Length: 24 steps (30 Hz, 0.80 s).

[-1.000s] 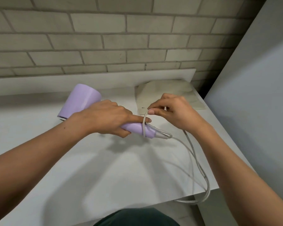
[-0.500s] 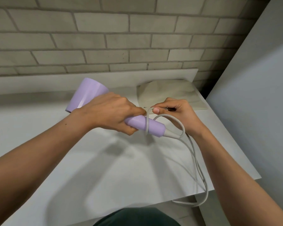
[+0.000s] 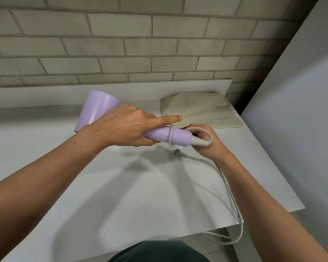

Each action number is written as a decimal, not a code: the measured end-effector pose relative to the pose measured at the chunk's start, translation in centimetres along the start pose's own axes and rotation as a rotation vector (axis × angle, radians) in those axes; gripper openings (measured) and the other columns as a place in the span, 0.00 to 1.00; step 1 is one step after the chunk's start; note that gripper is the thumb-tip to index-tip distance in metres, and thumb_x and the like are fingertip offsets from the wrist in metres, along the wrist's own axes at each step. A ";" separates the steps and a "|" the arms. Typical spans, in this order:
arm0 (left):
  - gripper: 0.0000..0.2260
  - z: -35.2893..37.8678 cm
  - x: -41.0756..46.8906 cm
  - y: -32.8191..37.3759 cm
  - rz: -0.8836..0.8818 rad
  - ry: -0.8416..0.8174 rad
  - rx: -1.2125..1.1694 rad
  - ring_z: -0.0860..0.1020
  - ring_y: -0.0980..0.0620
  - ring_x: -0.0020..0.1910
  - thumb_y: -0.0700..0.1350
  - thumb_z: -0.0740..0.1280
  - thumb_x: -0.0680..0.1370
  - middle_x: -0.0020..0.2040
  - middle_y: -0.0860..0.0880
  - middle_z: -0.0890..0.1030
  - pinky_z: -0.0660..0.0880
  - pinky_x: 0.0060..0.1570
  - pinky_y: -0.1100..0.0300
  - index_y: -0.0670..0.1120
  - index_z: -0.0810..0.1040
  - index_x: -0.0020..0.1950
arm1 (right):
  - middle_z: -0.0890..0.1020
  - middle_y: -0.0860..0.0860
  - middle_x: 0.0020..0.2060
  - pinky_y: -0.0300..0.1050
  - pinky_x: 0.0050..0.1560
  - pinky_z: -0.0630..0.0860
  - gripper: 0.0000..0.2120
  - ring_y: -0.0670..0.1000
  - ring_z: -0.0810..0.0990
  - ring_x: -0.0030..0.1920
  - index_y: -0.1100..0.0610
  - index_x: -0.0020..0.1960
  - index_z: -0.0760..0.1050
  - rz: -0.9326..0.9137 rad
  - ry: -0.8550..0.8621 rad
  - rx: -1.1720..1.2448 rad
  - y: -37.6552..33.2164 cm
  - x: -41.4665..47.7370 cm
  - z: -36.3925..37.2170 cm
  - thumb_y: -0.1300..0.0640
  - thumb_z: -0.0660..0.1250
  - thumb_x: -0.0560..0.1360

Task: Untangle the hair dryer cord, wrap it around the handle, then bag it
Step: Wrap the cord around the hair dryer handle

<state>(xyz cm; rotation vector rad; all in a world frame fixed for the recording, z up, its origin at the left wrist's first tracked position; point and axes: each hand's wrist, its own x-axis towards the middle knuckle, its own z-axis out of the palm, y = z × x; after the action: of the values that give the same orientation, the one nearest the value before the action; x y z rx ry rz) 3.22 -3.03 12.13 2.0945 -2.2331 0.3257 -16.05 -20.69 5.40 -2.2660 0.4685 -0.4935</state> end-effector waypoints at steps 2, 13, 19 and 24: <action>0.35 0.1 -0.1 -0.1 0.014 0.026 0.020 0.69 0.47 0.32 0.57 0.66 0.76 0.47 0.56 0.84 0.62 0.32 0.58 0.71 0.52 0.77 | 0.80 0.42 0.33 0.37 0.40 0.71 0.19 0.40 0.77 0.34 0.44 0.37 0.77 0.087 -0.009 0.031 0.0 -0.4 1.0 0.68 0.67 0.76; 0.22 0.8 0.0 -1.0 -0.321 -0.225 0.003 0.75 0.45 0.37 0.50 0.62 0.75 0.40 0.55 0.78 0.70 0.33 0.56 0.68 0.64 0.65 | 0.79 0.40 0.53 0.41 0.52 0.75 0.07 0.45 0.77 0.51 0.44 0.61 0.70 -0.036 -0.498 -0.376 -7.0 -4.3 -0.9 0.48 0.55 0.87; 0.21 1.3 1.1 1.6 -0.247 -0.300 -0.007 0.76 0.44 0.39 0.51 0.58 0.75 0.36 0.55 0.75 0.77 0.41 0.53 0.69 0.61 0.65 | 0.77 0.40 0.48 0.56 0.48 0.78 0.13 0.51 0.79 0.50 0.43 0.55 0.76 -0.219 -0.123 -0.533 -7.8 -0.7 -3.5 0.43 0.54 0.81; 0.23 0.0 1.3 3.1 -0.155 -0.308 0.037 0.74 0.45 0.38 0.51 0.60 0.75 0.36 0.55 0.73 0.66 0.32 0.56 0.69 0.63 0.67 | 0.76 0.40 0.42 0.50 0.44 0.77 0.11 0.48 0.78 0.43 0.48 0.53 0.83 -0.284 0.044 -0.418 -5.2 0.9 -4.0 0.43 0.67 0.80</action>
<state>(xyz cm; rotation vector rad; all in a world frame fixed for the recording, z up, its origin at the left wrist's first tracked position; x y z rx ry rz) 0.09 -4.17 12.00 2.4665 -2.2081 0.0366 -16.23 -20.12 12.00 -2.7497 0.2899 -0.6360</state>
